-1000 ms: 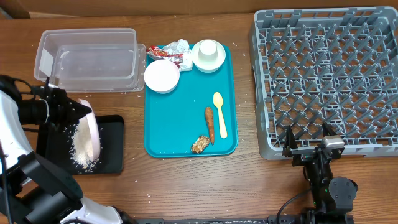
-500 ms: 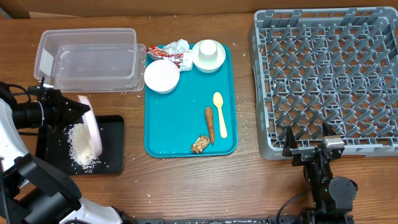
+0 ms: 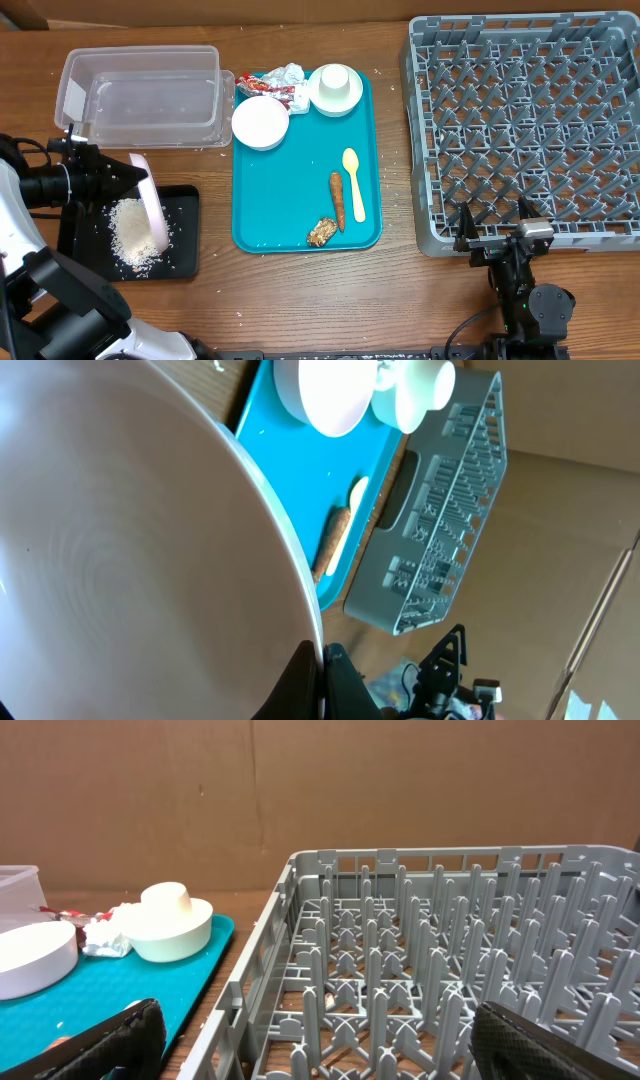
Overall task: Sort waste into correct bins and load items into the dishwasher
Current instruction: 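Tilt the plate with the left gripper to pour rice onto the black tray, then carry the plate back and set it on the teal tray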
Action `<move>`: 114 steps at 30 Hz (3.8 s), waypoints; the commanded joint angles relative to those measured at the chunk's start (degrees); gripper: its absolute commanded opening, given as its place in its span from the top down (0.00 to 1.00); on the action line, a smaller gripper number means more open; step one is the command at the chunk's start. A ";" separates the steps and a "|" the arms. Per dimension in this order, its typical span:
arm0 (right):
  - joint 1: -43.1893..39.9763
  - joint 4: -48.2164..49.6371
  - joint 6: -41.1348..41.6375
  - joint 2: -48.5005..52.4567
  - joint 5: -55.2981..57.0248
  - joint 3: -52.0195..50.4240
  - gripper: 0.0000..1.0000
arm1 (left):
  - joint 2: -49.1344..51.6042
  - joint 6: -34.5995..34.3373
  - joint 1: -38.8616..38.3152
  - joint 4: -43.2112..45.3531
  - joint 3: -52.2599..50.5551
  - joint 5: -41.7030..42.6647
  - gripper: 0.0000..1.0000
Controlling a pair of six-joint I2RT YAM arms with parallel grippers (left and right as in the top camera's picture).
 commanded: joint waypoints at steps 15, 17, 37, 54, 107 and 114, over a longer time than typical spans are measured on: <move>-0.42 0.28 0.42 -0.50 0.55 -0.61 0.00 | -1.01 3.21 0.42 0.37 -0.24 4.59 0.96; -0.42 0.28 0.42 -0.50 0.55 -0.61 0.00 | -0.85 3.08 0.42 -0.37 -0.24 4.83 0.96; -0.42 0.28 0.42 -0.50 0.55 -0.61 0.00 | -7.87 3.50 -1.25 -4.46 -0.28 4.68 0.96; -0.42 0.28 0.42 -0.50 0.55 -0.61 0.00 | -20.90 -29.20 -46.14 22.16 -0.28 -27.21 0.96; -0.42 0.28 0.42 -0.50 0.55 -0.61 0.00 | 12.24 -44.41 -73.11 30.16 10.25 -43.10 0.41; -0.42 0.28 0.42 -0.50 0.55 -0.61 0.00 | 17.92 -50.93 -75.78 29.14 10.21 -42.84 0.49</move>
